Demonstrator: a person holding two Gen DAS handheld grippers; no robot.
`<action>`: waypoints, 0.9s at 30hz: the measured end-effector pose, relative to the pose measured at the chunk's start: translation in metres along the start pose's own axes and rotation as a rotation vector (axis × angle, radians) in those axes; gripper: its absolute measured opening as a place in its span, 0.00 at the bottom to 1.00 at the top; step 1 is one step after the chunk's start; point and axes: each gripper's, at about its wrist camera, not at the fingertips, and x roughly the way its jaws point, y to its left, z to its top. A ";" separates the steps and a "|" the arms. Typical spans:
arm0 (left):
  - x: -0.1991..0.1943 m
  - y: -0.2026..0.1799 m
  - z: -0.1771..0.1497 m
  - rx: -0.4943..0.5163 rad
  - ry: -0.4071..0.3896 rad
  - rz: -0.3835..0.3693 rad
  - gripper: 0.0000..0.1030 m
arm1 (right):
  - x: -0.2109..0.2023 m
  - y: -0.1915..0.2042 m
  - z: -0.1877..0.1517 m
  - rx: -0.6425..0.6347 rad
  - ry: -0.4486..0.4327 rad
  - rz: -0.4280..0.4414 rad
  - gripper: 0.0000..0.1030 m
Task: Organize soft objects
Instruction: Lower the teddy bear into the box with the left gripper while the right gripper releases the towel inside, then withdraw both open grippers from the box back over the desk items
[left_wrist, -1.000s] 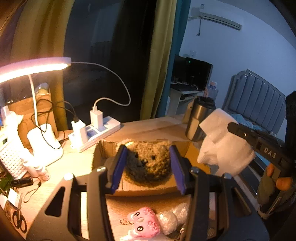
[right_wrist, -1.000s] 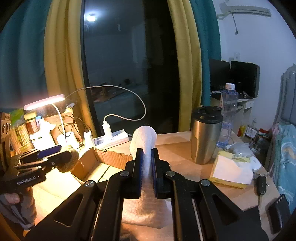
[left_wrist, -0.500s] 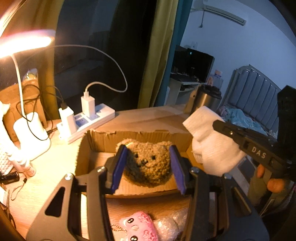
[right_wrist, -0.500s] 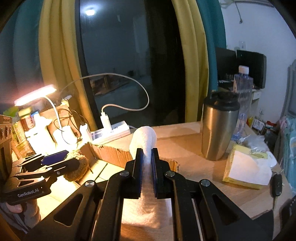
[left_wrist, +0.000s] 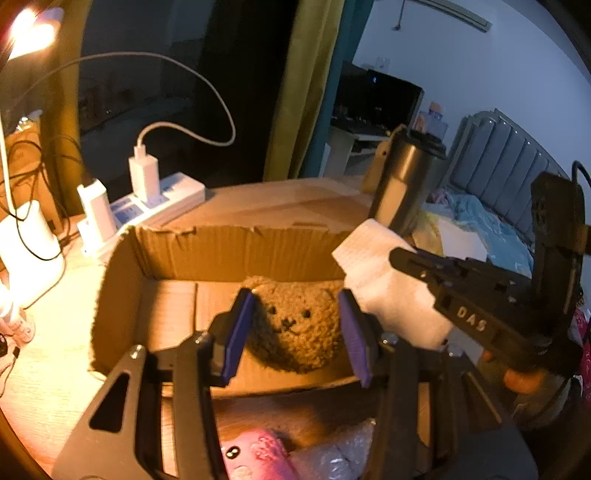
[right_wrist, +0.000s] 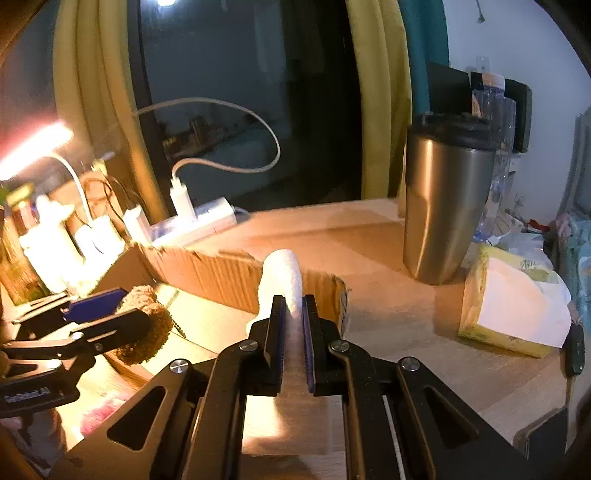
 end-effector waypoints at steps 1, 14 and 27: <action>0.003 -0.001 -0.001 0.001 0.008 -0.003 0.47 | 0.003 0.001 -0.002 -0.007 0.006 -0.009 0.10; 0.022 -0.010 -0.005 0.013 0.067 -0.039 0.55 | -0.010 0.002 -0.002 -0.086 -0.022 -0.140 0.52; 0.008 -0.006 -0.005 0.007 0.042 -0.025 0.64 | 0.025 -0.017 -0.025 0.001 0.152 -0.121 0.53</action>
